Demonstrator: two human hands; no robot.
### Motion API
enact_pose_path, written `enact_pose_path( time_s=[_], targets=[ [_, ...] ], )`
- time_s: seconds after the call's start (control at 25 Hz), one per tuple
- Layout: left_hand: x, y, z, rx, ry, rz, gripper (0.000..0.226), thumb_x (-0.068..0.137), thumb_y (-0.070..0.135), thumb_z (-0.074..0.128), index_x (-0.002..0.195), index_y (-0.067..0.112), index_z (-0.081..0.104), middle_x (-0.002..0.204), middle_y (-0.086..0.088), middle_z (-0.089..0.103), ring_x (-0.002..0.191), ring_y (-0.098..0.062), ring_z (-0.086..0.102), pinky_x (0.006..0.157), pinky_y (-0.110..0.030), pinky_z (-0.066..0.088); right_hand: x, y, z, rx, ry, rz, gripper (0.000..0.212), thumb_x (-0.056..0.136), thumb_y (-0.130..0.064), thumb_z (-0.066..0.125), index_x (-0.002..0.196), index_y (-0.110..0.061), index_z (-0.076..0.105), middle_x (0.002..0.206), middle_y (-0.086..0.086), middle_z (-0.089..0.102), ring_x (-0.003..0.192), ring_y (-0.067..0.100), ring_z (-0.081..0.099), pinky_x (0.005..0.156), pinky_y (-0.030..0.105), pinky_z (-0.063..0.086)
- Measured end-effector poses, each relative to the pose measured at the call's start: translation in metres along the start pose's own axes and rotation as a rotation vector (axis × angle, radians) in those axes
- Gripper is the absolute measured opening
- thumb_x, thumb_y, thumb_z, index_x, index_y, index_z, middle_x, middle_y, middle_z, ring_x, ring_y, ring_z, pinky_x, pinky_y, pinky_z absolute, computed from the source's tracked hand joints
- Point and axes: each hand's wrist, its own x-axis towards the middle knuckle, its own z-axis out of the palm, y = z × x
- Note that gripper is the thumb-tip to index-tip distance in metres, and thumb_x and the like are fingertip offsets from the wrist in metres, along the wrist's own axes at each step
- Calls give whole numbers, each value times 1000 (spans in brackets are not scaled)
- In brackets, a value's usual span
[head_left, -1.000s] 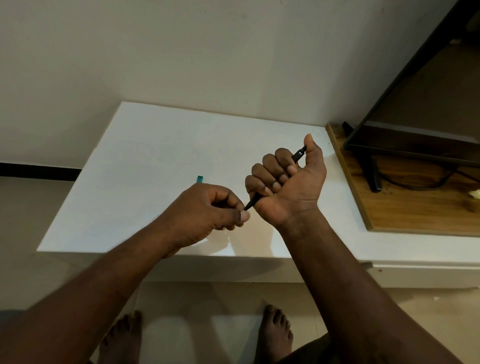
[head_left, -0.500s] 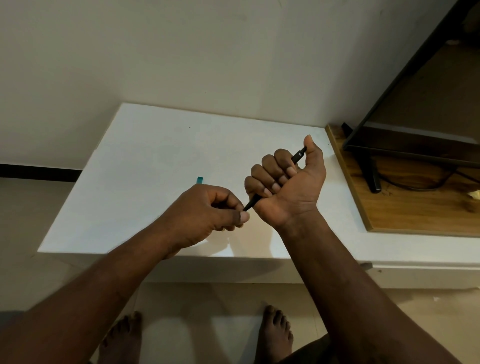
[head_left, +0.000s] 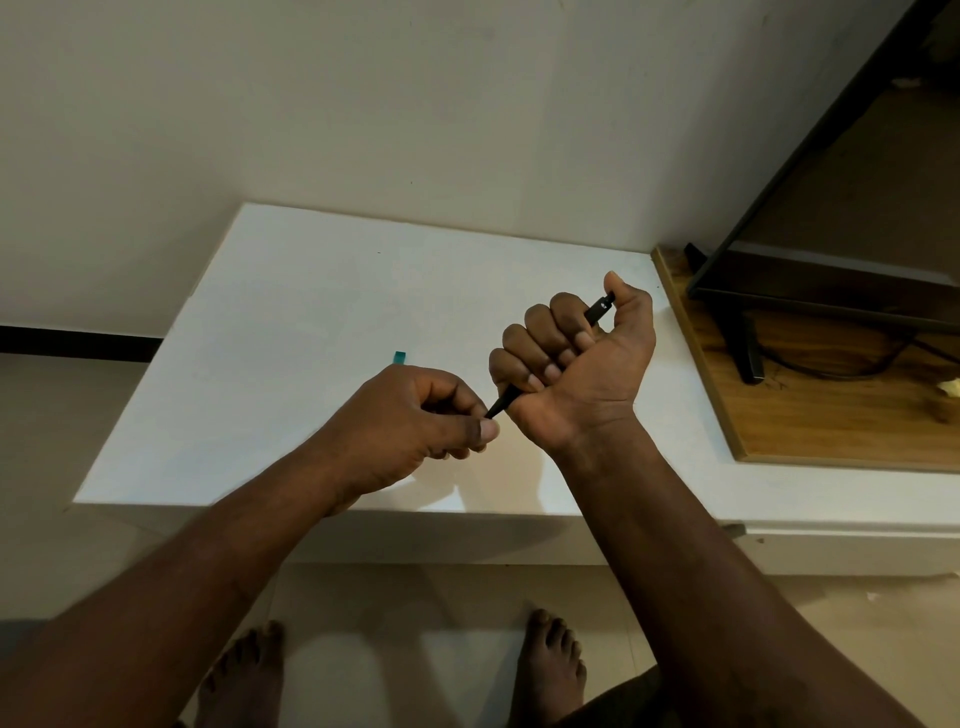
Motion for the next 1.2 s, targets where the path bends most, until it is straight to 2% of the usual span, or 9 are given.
enact_pose_path(
  time_s=[0.24,0.44,0.64,0.84,1.0,1.2],
  targets=[
    [0,-2,0,-2,-7,6,7,85,33,80,83,26,78,82,1,79,79,-15,74,76,-33,60,-1,1,1,-8,-5,4,60,94,-62,48,58,-21,22,50,-5,16,42,12,13,45,25,14],
    [1,-1,0,0,-2,7,8,84,35,79,82,27,78,82,1,79,79,-16,74,77,-35,59,0,0,1,-20,-30,-12,55,93,-54,46,57,-21,21,49,-5,16,41,13,14,44,25,14],
    [0,-1,0,-2,-8,6,9,84,34,80,83,25,78,82,0,79,79,-16,74,77,-36,60,-1,1,1,-22,-12,-6,58,93,-59,47,59,-20,20,51,-5,15,42,13,13,45,26,13],
    [1,-1,-1,-7,2,5,8,85,33,80,82,26,78,82,0,79,79,-17,74,79,-39,60,-1,0,1,-26,-33,-30,54,93,-53,45,58,-20,21,50,-4,16,41,12,14,44,24,15],
    [0,-1,0,1,-3,10,8,85,34,80,83,27,78,82,0,79,78,-16,74,78,-38,60,-2,1,2,-21,-10,-14,59,94,-61,47,58,-20,21,51,-5,15,42,12,12,45,25,13],
    [0,0,0,3,6,3,9,85,33,79,83,24,78,82,0,79,79,-17,74,79,-38,60,-2,1,2,-36,-17,-33,55,94,-54,44,58,-20,22,50,-5,16,42,12,13,45,24,15]
  ],
)
